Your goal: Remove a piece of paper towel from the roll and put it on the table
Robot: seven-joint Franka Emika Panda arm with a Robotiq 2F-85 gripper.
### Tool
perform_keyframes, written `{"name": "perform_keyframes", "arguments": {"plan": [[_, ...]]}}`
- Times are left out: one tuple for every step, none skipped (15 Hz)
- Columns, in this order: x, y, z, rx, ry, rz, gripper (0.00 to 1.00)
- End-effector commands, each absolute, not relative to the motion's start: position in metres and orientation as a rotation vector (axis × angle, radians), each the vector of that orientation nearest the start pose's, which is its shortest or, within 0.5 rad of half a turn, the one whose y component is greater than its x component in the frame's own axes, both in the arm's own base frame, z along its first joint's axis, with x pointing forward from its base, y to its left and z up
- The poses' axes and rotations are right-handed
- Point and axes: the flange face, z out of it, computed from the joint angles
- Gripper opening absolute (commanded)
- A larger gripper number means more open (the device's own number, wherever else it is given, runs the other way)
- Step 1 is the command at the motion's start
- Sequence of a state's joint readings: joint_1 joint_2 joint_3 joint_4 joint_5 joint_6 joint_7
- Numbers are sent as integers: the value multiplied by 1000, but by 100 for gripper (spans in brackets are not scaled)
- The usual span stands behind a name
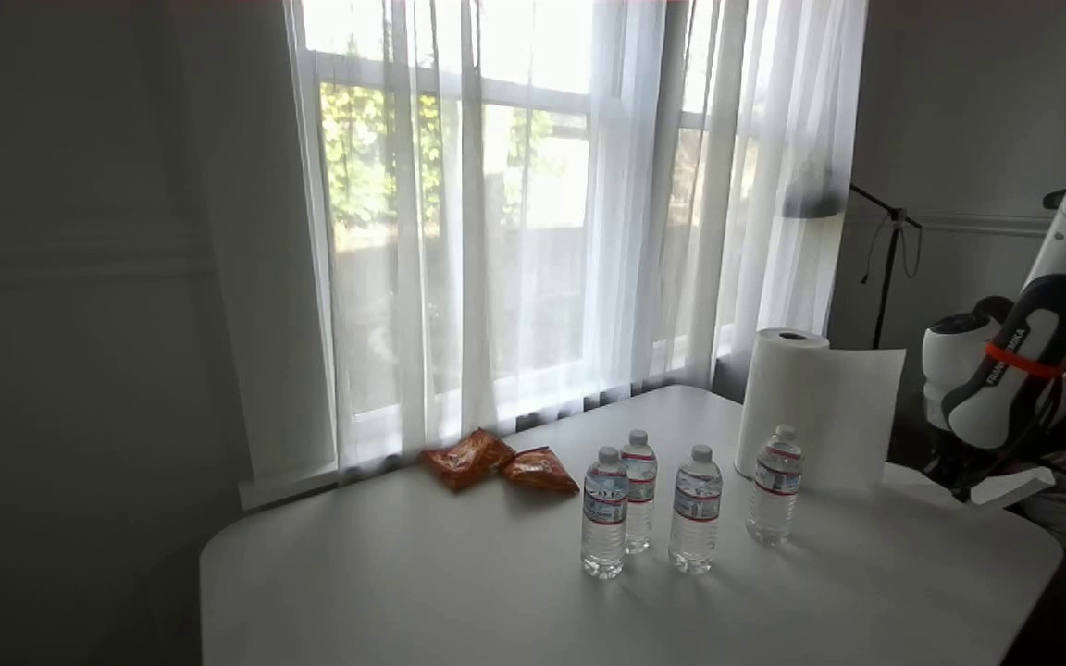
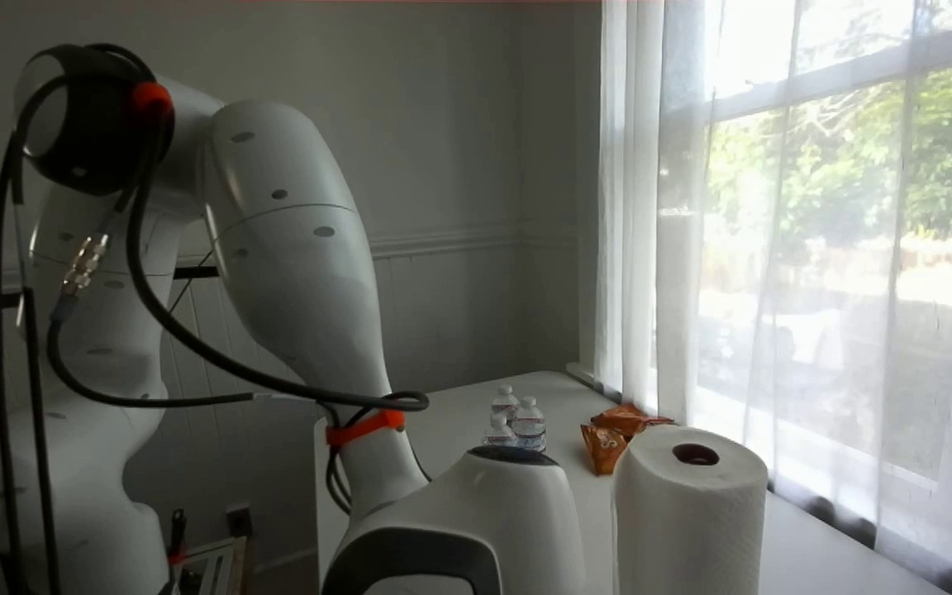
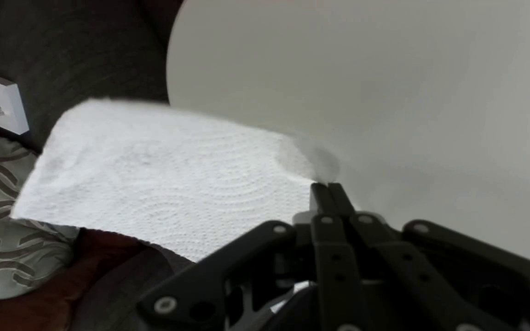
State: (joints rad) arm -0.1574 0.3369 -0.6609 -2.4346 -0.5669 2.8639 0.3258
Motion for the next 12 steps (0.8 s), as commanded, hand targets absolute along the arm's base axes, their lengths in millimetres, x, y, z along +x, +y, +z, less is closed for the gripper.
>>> {"name": "perform_keyframes", "arguments": {"plan": [[350,-371,199,-3413,1057,-35,0],[349,-376,198,-3422,1075,-26,0],[348,-381,198,-3433,1095,-20,0],[347,-388,199,-3450,1126,-17,0],[346,-396,202,-3471,1161,-21,0],[346,-401,204,-3477,1196,-31,0],[346,-405,207,-3487,1226,-41,0],[347,-406,209,-3487,1243,-60,0],[348,-405,212,-3490,1249,-70,0],[348,-395,216,-3449,1207,-71,0],[350,-388,219,-3427,1193,-83,0],[353,-381,222,-3403,1172,-96,0]]}}
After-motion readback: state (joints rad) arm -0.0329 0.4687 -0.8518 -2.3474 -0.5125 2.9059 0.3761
